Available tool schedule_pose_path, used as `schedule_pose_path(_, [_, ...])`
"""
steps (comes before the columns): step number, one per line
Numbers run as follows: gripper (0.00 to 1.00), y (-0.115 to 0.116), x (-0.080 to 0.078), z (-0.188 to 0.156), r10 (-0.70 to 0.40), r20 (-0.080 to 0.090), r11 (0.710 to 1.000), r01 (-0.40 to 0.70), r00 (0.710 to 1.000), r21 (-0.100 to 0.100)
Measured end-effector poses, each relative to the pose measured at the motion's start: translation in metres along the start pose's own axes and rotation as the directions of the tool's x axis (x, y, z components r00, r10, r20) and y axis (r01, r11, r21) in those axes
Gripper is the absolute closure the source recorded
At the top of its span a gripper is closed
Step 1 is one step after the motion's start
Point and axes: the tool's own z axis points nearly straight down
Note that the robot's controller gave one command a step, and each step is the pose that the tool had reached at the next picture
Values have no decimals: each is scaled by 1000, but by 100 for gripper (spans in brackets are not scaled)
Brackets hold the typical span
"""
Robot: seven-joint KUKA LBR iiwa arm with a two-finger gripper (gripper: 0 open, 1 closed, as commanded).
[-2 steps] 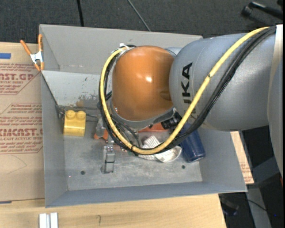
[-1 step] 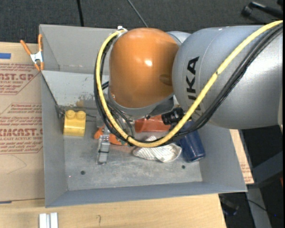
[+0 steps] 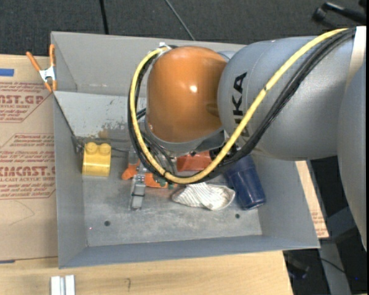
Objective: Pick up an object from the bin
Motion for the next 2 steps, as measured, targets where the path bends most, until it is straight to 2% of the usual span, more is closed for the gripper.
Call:
schedule_pose_path(1, [0,-39,-33,8,88,-15,996,-88,996,8])
schedule_pose_path(2, [0,-55,-27,31,170,3,985,-170,985,0])
